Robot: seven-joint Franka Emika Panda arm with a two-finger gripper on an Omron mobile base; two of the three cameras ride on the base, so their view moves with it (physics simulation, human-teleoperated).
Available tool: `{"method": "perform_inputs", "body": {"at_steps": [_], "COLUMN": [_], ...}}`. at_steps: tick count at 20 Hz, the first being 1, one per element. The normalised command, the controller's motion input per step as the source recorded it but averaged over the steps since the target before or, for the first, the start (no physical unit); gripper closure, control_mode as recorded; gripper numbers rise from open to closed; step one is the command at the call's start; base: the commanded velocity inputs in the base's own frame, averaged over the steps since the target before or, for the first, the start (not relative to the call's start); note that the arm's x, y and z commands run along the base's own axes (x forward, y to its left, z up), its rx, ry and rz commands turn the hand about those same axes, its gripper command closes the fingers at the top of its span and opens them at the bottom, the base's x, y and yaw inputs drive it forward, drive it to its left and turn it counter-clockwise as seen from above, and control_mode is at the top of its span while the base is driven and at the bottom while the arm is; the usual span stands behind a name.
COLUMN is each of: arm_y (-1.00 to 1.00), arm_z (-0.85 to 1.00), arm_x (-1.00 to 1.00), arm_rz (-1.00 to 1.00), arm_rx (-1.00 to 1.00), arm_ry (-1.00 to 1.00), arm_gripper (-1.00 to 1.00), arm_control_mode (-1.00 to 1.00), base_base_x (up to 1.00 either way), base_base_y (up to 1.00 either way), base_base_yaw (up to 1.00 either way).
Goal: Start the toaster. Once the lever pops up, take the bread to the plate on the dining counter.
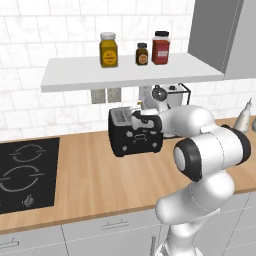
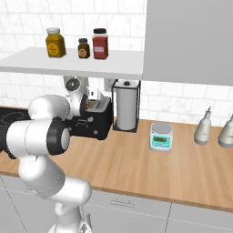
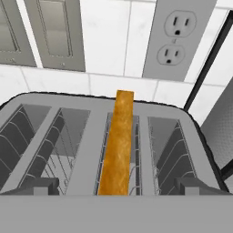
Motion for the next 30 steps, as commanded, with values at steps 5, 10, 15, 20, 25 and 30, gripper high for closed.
{"method": "perform_inputs", "body": {"at_steps": [5, 10, 15, 20, 25, 30], "arm_y": [0.00, 0.00, 0.00, 0.01, 0.00, 0.00], "arm_z": [-0.06, -0.04, -0.01, 0.00, 0.00, 0.00], "arm_x": [0.01, 0.01, 0.00, 0.06, 0.01, 0.01], "arm_rz": [0.00, -0.01, 0.00, 0.00, -0.01, -0.01], "arm_rx": [0.00, 0.01, 0.00, 0.01, 0.04, 0.05], "arm_ry": [0.00, 0.00, 0.00, 0.00, 0.00, 0.00], "arm_gripper": [-1.00, -1.00, -1.00, -1.00, 1.00, 1.00], "arm_control_mode": [-1.00, -1.00, -1.00, -1.00, -1.00, -1.00], "base_base_x": [0.00, 0.00, 0.00, 0.00, 0.00, 0.00], "base_base_y": [0.00, 0.00, 0.00, 0.00, 0.00, 0.00], "base_base_yaw": [0.00, 0.00, 0.00, 0.00, 0.00, 0.00]}}
